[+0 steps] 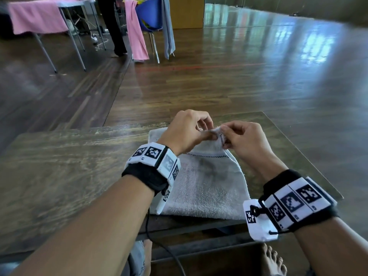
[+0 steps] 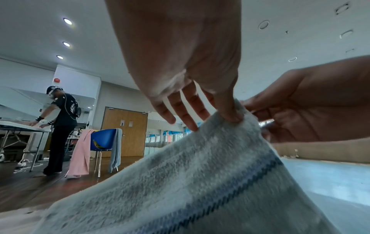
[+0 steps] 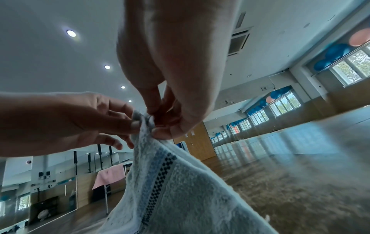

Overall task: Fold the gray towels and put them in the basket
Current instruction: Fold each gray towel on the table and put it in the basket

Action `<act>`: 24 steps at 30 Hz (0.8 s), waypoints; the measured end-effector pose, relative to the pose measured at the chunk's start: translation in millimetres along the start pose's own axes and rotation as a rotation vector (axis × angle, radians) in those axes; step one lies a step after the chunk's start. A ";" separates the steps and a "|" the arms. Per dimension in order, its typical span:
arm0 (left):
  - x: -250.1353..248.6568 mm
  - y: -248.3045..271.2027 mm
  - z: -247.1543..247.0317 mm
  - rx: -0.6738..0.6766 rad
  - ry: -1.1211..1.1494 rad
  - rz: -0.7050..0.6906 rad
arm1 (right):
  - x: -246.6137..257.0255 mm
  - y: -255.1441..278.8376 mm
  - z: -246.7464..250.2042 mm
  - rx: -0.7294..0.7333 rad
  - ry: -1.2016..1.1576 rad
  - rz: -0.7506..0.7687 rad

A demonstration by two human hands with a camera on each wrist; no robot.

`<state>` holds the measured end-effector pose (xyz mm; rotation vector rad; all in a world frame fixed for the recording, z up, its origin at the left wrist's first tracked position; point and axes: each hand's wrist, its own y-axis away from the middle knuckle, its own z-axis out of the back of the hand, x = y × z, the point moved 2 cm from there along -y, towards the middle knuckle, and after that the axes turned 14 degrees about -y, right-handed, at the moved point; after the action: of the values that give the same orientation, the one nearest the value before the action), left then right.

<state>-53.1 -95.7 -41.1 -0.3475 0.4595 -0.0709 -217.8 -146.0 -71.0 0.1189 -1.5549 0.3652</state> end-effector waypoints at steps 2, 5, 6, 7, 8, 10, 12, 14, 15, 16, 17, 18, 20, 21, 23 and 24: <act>-1.6 -2.8 1.1 0.022 0.019 -0.009 | -1.5 -3.5 5.1 -0.057 0.056 -0.018; -5.2 -5.8 5.4 0.048 0.032 -0.002 | -4.9 -9.3 13.3 -0.182 0.083 -0.038; -5.2 -6.9 6.7 0.102 0.057 0.012 | -5.9 -11.2 16.4 -0.231 0.074 -0.036; -4.5 -7.5 7.8 0.194 0.087 0.027 | -6.6 -13.0 19.4 -0.272 0.071 -0.029; -3.3 -7.1 8.5 0.312 0.097 0.041 | -7.4 -14.1 22.0 -0.304 0.077 -0.016; -2.3 -5.7 9.3 0.518 0.064 0.052 | -9.0 -16.8 27.1 -0.335 0.101 -0.002; -2.8 -4.5 8.2 0.555 0.070 0.066 | -10.5 -18.0 28.3 -0.314 0.129 -0.014; -1.4 -5.9 4.9 0.443 0.079 0.091 | -10.0 -18.2 24.5 -0.262 0.155 -0.005; -0.5 -6.6 2.7 0.373 0.079 0.098 | -9.6 -18.3 21.5 -0.236 0.153 0.011; 0.3 -6.8 0.7 0.311 0.085 0.104 | -9.5 -18.5 18.1 -0.211 0.144 0.029; 1.1 -7.0 -1.0 0.262 0.103 0.108 | -9.3 -18.6 14.4 -0.188 0.132 0.044; 2.4 -7.3 -2.4 0.225 0.120 0.111 | -9.6 -18.4 10.6 -0.165 0.117 0.050; 3.6 -8.8 -3.2 0.159 0.130 0.103 | -10.1 -18.6 5.1 -0.125 0.073 0.034; 3.8 -9.4 -3.2 0.129 0.127 0.097 | -10.2 -18.6 3.4 -0.107 0.049 0.021; 4.3 -11.2 -2.8 0.081 0.140 0.094 | -9.4 -19.3 2.5 -0.078 0.025 0.006; 4.5 -11.8 -2.9 0.070 0.158 0.101 | -9.1 -19.6 3.0 -0.073 0.019 0.005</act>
<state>-50.2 -108.3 -41.3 -0.2503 0.6286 -0.0156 -214.5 -166.7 -76.9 0.0551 -1.5476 0.3124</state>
